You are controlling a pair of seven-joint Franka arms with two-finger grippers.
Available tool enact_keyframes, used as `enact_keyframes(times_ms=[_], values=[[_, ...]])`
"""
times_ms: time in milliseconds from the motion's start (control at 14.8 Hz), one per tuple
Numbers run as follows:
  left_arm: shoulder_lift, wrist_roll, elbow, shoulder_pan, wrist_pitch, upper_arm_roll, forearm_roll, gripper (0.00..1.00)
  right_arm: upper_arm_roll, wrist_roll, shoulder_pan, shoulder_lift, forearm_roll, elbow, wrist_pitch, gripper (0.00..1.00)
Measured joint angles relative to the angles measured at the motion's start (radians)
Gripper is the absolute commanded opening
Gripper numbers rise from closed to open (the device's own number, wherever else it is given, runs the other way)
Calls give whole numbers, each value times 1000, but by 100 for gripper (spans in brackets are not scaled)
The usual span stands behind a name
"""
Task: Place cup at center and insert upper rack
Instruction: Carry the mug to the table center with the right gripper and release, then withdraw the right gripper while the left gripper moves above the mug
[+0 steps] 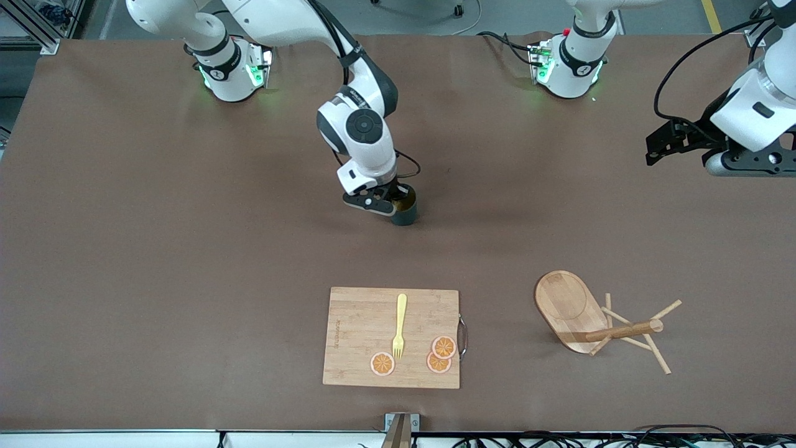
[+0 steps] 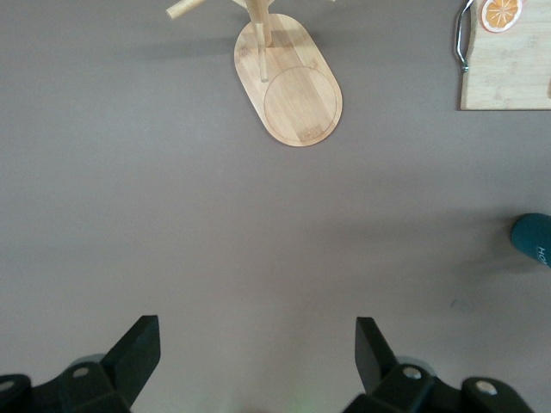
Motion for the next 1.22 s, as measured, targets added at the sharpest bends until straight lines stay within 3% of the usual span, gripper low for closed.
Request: enact_keyframes(times_ms=[68, 135, 203, 271, 541, 812, 1218], values=[[4, 0, 0, 0, 0, -1, 0, 100, -1, 1, 3, 10, -1, 13, -2, 7], [9, -3, 0, 0, 4, -1, 0, 100, -1, 1, 6, 13, -2, 21, -9, 32], [16, -9, 1, 0, 13, -1, 0, 100, -1, 1, 8, 18, -2, 25, -9, 88], [26, -22, 1, 0, 23, -6, 0, 100, -1, 1, 10, 25, -2, 28, -8, 100], [74, -135, 1, -9, 63, -67, 0, 100, -6, -2, 11, 41, -14, 72, -51, 100], [129, -292, 2, -70, 95, -98, 0, 100, -23, -82, -19, 33, -25, 250, -290, 100], [194, -703, 2, -254, 134, -101, 5, 100, -30, -404, -193, -97, -25, 313, -535, 100]])
